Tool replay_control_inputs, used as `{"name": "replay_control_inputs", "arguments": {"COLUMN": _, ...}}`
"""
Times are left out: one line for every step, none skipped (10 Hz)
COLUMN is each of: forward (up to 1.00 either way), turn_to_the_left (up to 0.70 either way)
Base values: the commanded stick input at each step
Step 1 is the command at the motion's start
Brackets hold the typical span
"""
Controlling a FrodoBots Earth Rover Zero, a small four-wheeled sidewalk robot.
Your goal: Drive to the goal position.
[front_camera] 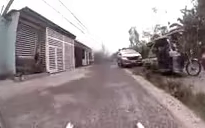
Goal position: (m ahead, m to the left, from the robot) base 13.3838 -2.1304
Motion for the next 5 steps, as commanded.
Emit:
{"name": "replay_control_inputs", "arguments": {"forward": 0.80, "turn_to_the_left": 0.02}}
{"name": "replay_control_inputs", "arguments": {"forward": 0.81, "turn_to_the_left": 0.02}}
{"name": "replay_control_inputs", "arguments": {"forward": 0.82, "turn_to_the_left": 0.01}}
{"name": "replay_control_inputs", "arguments": {"forward": 0.83, "turn_to_the_left": 0.00}}
{"name": "replay_control_inputs", "arguments": {"forward": 0.85, "turn_to_the_left": 0.00}}
